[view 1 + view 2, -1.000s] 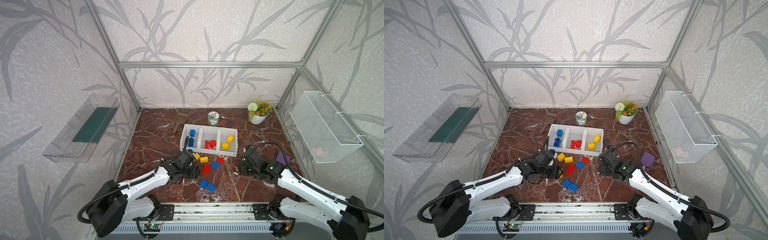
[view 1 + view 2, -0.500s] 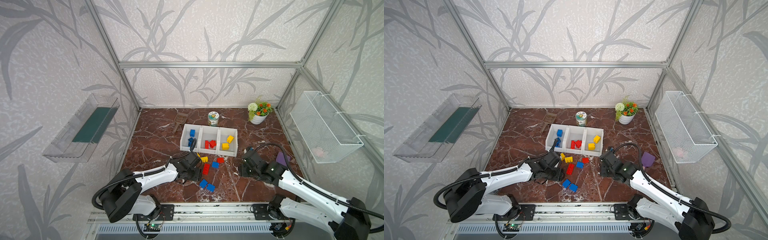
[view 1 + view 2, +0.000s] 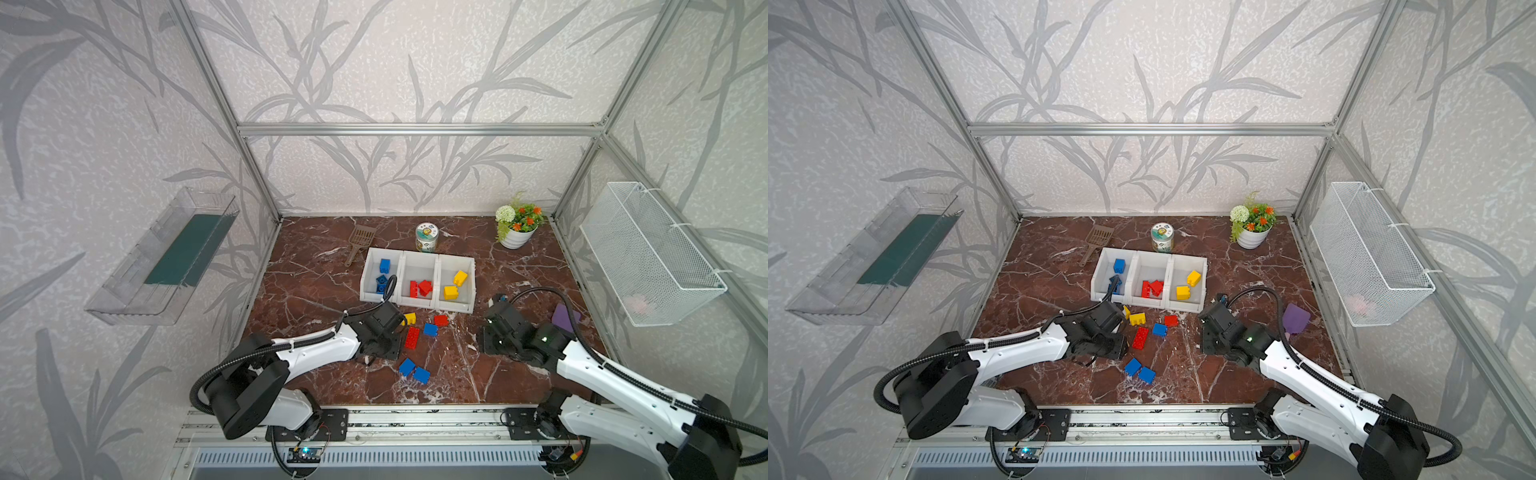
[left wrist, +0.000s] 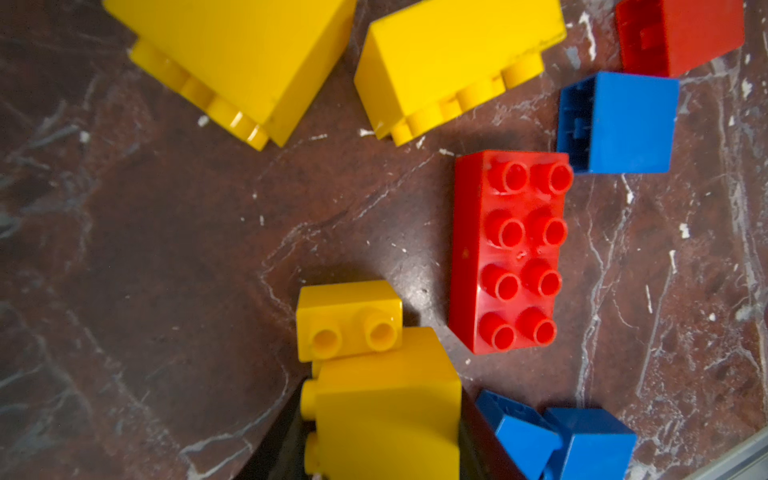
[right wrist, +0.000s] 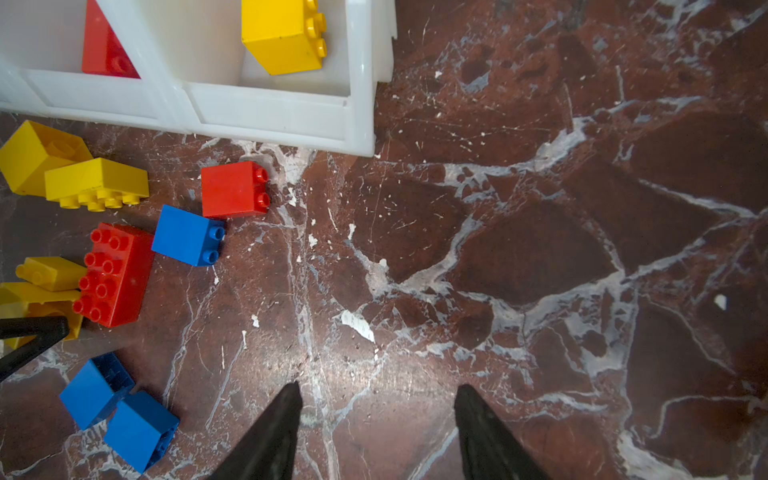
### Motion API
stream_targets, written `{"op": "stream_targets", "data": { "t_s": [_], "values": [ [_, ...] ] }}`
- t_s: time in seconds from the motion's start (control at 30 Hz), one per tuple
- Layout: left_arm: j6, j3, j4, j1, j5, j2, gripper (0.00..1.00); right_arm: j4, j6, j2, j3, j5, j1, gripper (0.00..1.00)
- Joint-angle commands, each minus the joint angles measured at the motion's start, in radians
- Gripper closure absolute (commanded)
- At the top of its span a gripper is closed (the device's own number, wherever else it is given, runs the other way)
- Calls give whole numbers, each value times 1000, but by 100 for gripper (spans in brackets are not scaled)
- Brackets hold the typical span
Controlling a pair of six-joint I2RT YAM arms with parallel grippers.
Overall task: Sort the legos into containers by color
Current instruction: 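Lower the left gripper and grasp a yellow brick from the pile, then carry the yellow brick with the left gripper into the compartment farthest from it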
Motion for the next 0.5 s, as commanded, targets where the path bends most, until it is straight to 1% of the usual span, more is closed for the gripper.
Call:
{"op": "stream_targets", "data": {
  "t_s": [0.0,0.07,0.13,0.2,0.33,0.47],
  "values": [
    [38,58,-43,-1,-37,-33,62,-14,12,-15,-11,7,8,40],
    [66,100,-65,0,-55,-42,62,-19,11,-17,-8,8,8,40],
    [69,150,-104,1,-114,-48,63,-25,12,-20,-6,11,9,40],
    [101,196,-98,3,-158,-51,63,-29,13,-26,-6,15,9,40],
    [181,295,-54,9,-141,-10,63,-34,16,-38,-6,20,11,40],
    [247,466,-62,10,-85,123,63,-46,24,-58,-10,28,11,40]
  ]
}}
